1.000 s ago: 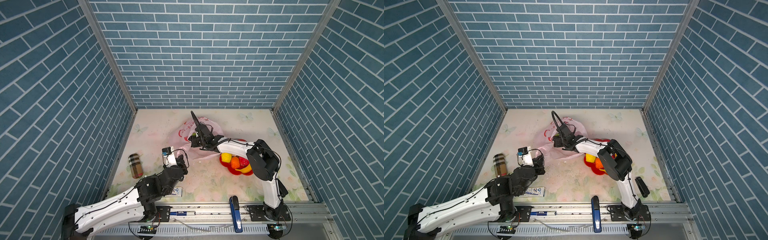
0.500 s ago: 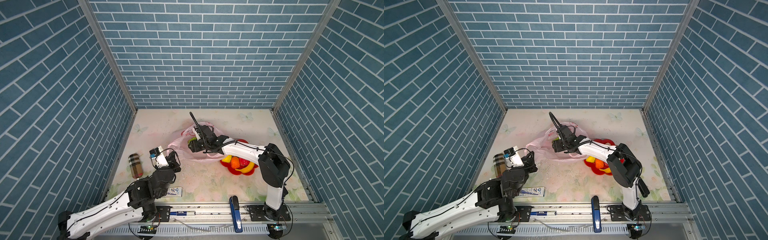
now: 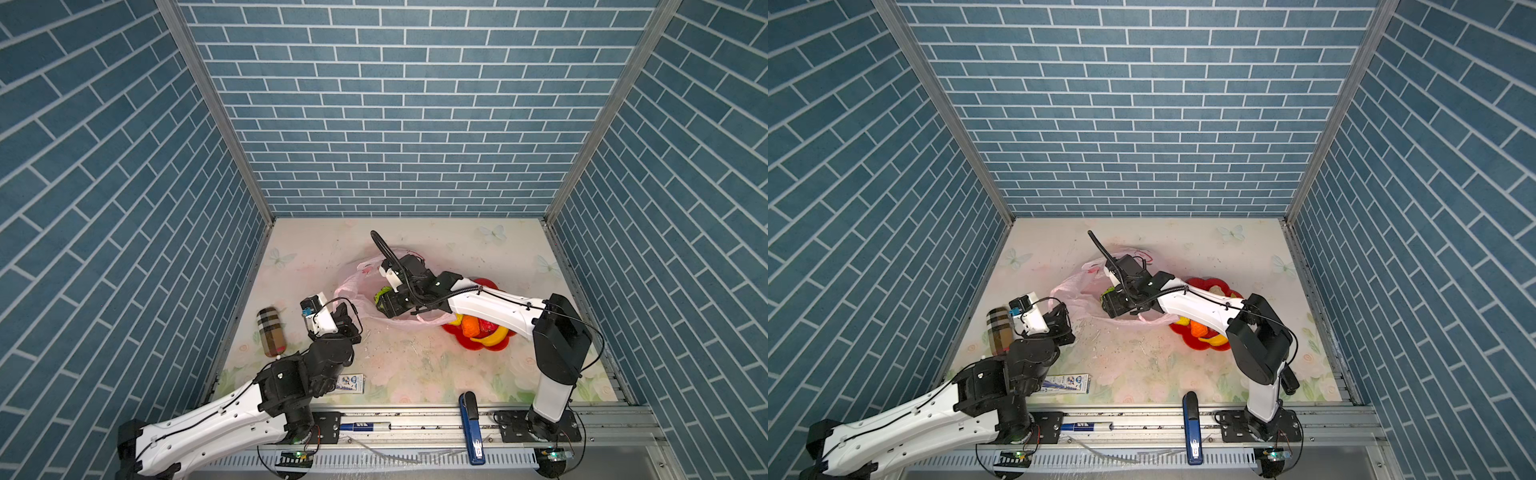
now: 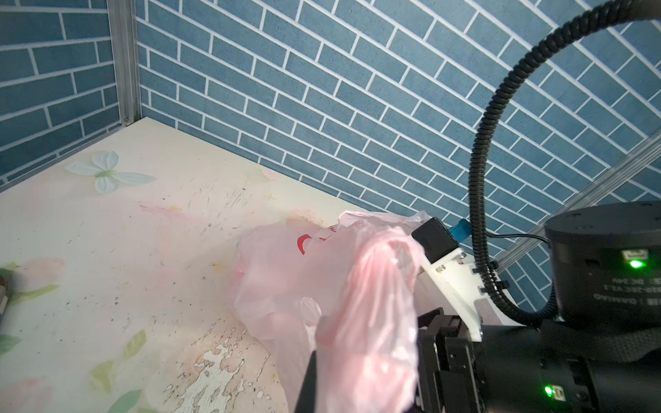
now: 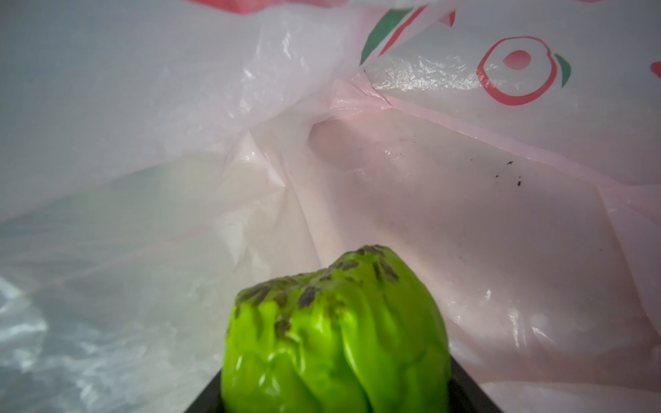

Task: Take fruits out of the plastic bag
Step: Place the fruit on the plate.

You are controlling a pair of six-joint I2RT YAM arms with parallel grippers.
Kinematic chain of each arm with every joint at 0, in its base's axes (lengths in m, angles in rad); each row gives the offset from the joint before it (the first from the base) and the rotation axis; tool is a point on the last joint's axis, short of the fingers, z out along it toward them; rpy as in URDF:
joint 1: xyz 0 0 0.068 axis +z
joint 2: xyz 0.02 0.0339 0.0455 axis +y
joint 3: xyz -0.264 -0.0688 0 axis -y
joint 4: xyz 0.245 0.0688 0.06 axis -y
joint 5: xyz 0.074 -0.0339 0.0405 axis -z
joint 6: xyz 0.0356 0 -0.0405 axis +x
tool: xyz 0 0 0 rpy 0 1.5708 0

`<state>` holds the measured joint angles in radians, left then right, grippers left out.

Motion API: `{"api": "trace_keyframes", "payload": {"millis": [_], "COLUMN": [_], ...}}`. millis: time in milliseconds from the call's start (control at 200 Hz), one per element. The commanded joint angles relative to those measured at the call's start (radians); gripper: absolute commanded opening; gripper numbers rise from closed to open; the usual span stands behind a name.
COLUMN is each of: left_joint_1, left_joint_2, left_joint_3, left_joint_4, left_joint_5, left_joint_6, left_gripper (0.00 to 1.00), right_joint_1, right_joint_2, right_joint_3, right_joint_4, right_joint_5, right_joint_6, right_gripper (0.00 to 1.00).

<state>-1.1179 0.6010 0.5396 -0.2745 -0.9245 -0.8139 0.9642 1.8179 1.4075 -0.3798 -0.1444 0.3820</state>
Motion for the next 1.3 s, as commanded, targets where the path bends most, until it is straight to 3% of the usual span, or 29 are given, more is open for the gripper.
{"api": "trace_keyframes", "payload": {"millis": [0,420,650,865,1295], "left_joint_1": [-0.003,-0.003,-0.003,-0.003,-0.002], "left_joint_2": [0.012,0.031,0.020,0.019,0.066], "left_joint_3": [0.018,0.026,0.025,0.028,0.067], "left_joint_4": [-0.006,-0.068,-0.093,-0.107,-0.147], "left_joint_5": [-0.021,-0.057,-0.070,-0.066,-0.039], "left_joint_6": [0.015,-0.012,-0.021,-0.022,-0.016], "left_gripper": [0.00,0.00,0.00,0.00,0.00], "right_joint_1": [0.005,0.002,-0.043,-0.153,-0.337], "right_joint_2": [-0.074,-0.153,-0.254,-0.378,-0.611], "right_joint_3": [0.071,0.157,0.156,0.066,-0.270], "right_joint_4": [-0.044,-0.054,-0.072,-0.107,-0.232], "right_joint_5": [-0.022,-0.038,0.016,0.051,0.267], "right_joint_6": [-0.059,-0.069,-0.069,-0.053,-0.012], "right_gripper": [0.42,0.42,0.41,0.40,0.40]}}
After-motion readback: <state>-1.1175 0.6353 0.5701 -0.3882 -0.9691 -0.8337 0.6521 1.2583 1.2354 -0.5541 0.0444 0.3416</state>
